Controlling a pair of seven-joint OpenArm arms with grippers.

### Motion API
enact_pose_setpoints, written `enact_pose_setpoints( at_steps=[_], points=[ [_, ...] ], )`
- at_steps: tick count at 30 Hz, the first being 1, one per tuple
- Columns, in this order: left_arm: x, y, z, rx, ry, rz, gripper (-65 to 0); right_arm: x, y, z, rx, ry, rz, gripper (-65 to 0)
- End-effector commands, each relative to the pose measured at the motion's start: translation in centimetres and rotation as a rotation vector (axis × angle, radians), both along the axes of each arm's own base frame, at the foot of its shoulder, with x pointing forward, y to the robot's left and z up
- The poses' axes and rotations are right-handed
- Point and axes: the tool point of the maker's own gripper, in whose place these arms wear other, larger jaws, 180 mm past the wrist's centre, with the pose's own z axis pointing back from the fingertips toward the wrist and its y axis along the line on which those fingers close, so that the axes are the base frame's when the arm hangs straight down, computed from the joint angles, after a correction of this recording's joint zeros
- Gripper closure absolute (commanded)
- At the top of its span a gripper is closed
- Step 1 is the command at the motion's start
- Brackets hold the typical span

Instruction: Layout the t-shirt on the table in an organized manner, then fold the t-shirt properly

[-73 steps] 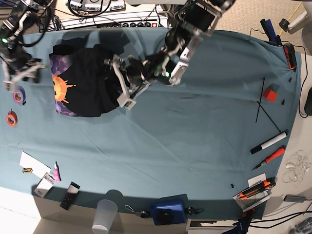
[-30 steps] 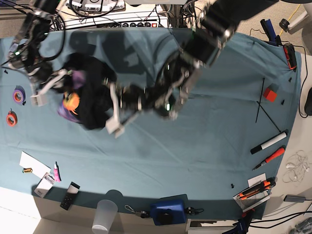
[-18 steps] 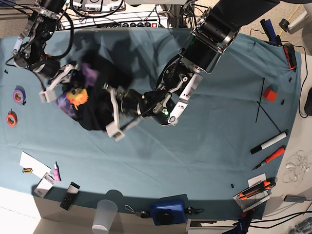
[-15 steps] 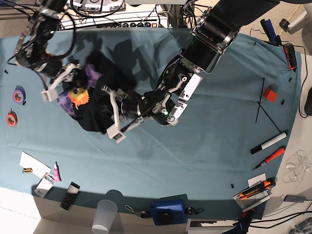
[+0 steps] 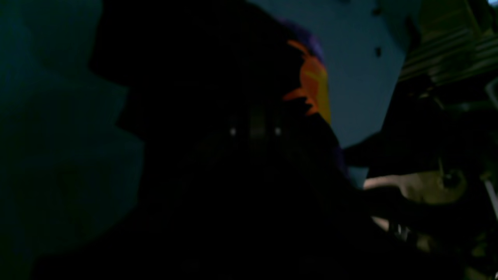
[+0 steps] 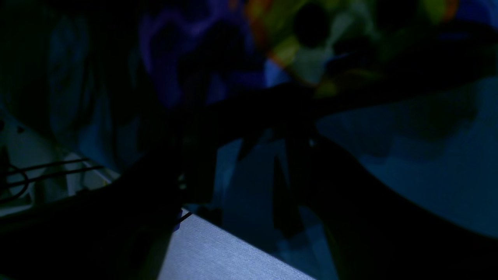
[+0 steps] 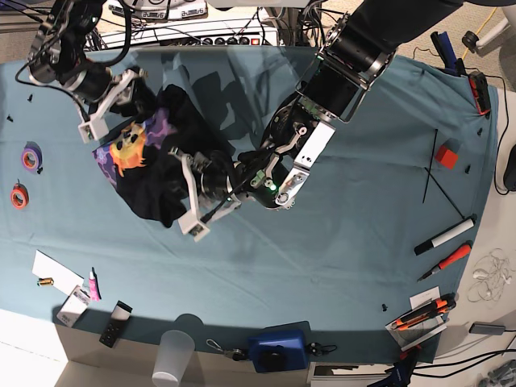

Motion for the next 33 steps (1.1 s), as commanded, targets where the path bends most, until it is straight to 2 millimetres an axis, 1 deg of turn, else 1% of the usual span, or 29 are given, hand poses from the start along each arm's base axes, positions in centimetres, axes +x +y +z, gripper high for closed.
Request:
enact_pose_setpoints(
  at_steps=[1,4,5,6,7,11,15,17,19,21,22,25,29,31,33],
  points=[
    [0.9,-1.3,3.0,-0.069,-0.068,-0.007,-5.5,0.6,0.3,1.3,0.013,-0.052,0.014,-28.8],
    [1.1,-1.5,4.0,-0.076,-0.123,-0.046,-21.9,0.8,0.7,1.7,0.027,-0.071,0.026,-28.8],
    [1.3,-1.5,4.3,-0.077,-0.132,-0.048,-26.1,0.9,0.7,1.8,0.024,-0.076,0.031,-28.8],
    [1.5,-1.5,4.5,-0.077,-0.139,-0.048,-28.8,0.9,0.7,1.8,0.022,-0.078,0.035,-28.8],
    [1.7,-1.5,4.8,-0.077,-0.148,-0.048,-30.3,0.9,0.7,1.8,0.019,-0.081,0.041,-28.8],
    [2.2,-1.5,6.3,-0.085,-0.188,-0.053,-30.7,0.8,0.7,1.8,0.007,-0.087,0.06,-28.8],
    [1.1,-1.3,8.3,-0.04,-0.248,-0.113,-30.7,0.8,-0.1,1.2,-0.053,-0.065,0.051,-28.8],
    [1.0,-0.9,10.1,-0.016,-0.335,-0.115,-30.7,1.1,-0.3,1.0,-0.078,-0.061,0.057,-28.8],
    [1.0,-0.4,12.4,-0.007,-0.43,-0.095,-30.7,1.1,0.2,0.8,-0.087,-0.051,0.09,-28.7],
    [1.2,0.2,14.1,0.01,-0.502,-0.058,-30.7,0.8,0.7,-0.1,-0.127,-0.015,0.128,-28.7],
    [1.3,0.5,14.5,0.021,-0.521,-0.042,-30.7,0.6,1.0,-0.6,-0.145,0.003,0.153,-28.7],
    [1.6,1.0,14.4,0.05,-0.531,-0.008,-30.7,0.0,2.3,-1.9,-0.185,0.048,0.223,-28.7],
    [1.5,1.1,13.8,0.053,-0.506,0.004,-30.7,-0.5,4.4,-2.8,-0.198,0.074,0.309,-28.7],
    [1.4,1.1,13.6,0.053,-0.501,0.004,-30.7,-0.7,5.3,-3.1,-0.199,0.084,0.339,-28.7],
    [1.4,1.1,13.6,0.056,-0.502,0.005,-30.7,0.0,6.6,-2.7,-0.156,0.032,0.336,-28.7]
  ],
)
